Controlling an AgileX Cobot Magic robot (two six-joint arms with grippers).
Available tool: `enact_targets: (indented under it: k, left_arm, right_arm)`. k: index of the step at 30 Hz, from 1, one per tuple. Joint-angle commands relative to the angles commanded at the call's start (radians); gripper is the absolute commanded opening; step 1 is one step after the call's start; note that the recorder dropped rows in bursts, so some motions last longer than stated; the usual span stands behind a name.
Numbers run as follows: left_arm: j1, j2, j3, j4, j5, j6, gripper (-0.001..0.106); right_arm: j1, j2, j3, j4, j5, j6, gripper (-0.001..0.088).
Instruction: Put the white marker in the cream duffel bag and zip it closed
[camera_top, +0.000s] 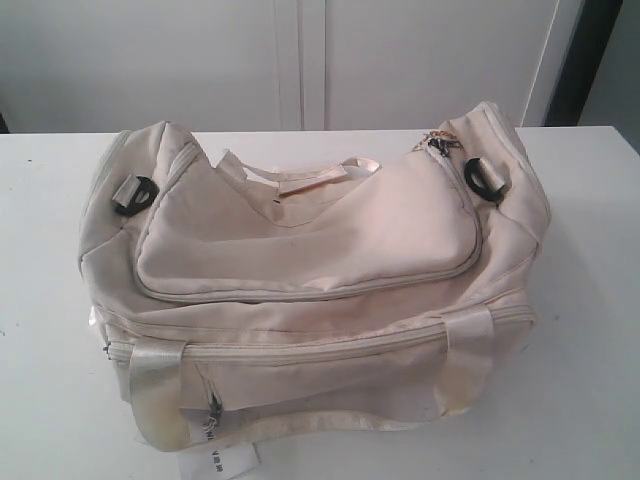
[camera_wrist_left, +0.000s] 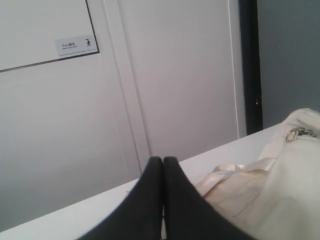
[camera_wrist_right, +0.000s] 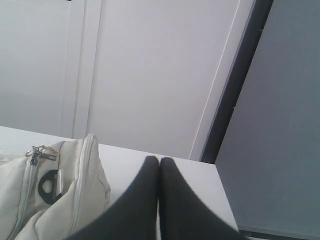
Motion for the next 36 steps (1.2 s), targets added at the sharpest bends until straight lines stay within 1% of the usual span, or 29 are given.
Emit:
enact_targets:
  k: [1, 4, 5, 7, 11, 12, 14, 16, 20, 30, 36]
  left_arm:
    - [0.000, 0.000, 0.000, 0.044, 0.011, -0.042, 0.003]
    - [0.000, 0.000, 0.000, 0.229, 0.059, -0.227, 0.003]
    - [0.007, 0.000, 0.000, 0.268, 0.073, -0.275, 0.003]
    - [0.026, 0.000, 0.000, 0.308, 0.099, -0.329, 0.003]
    - [0.073, -0.021, 0.000, 0.357, 0.152, -0.382, 0.003]
    - [0.084, -0.026, 0.007, 0.380, 0.154, -0.410, 0.003]
    - [0.103, -0.049, 0.029, 0.446, 0.142, -0.506, 0.003]
    - [0.118, -0.071, 0.052, 0.478, 0.139, -0.569, 0.003]
    - [0.143, -0.105, 0.098, 0.471, 0.139, -0.574, 0.003]
    - [0.259, -0.223, 0.207, 0.469, 0.169, -0.595, 0.003]
    - [0.311, -0.306, 0.281, 0.469, 0.175, -0.599, 0.003]
  right_arm:
    - [0.000, 0.000, 0.000, 0.000, 0.000, 0.000, 0.0000]
    - [0.000, 0.000, 0.000, 0.000, 0.000, 0.000, 0.0000]
    - [0.000, 0.000, 0.000, 0.000, 0.000, 0.000, 0.0000]
    - [0.000, 0.000, 0.000, 0.000, 0.000, 0.000, 0.0000]
    - [0.000, 0.000, 0.000, 0.000, 0.000, 0.000, 0.0000]
    - [0.000, 0.000, 0.000, 0.000, 0.000, 0.000, 0.0000]
    - [0.000, 0.000, 0.000, 0.000, 0.000, 0.000, 0.0000]
    - [0.000, 0.000, 0.000, 0.000, 0.000, 0.000, 0.0000]
    - [0.000, 0.000, 0.000, 0.000, 0.000, 0.000, 0.0000]
    - [0.000, 0.000, 0.000, 0.000, 0.000, 0.000, 0.0000]
    - [0.000, 0.000, 0.000, 0.000, 0.000, 0.000, 0.0000]
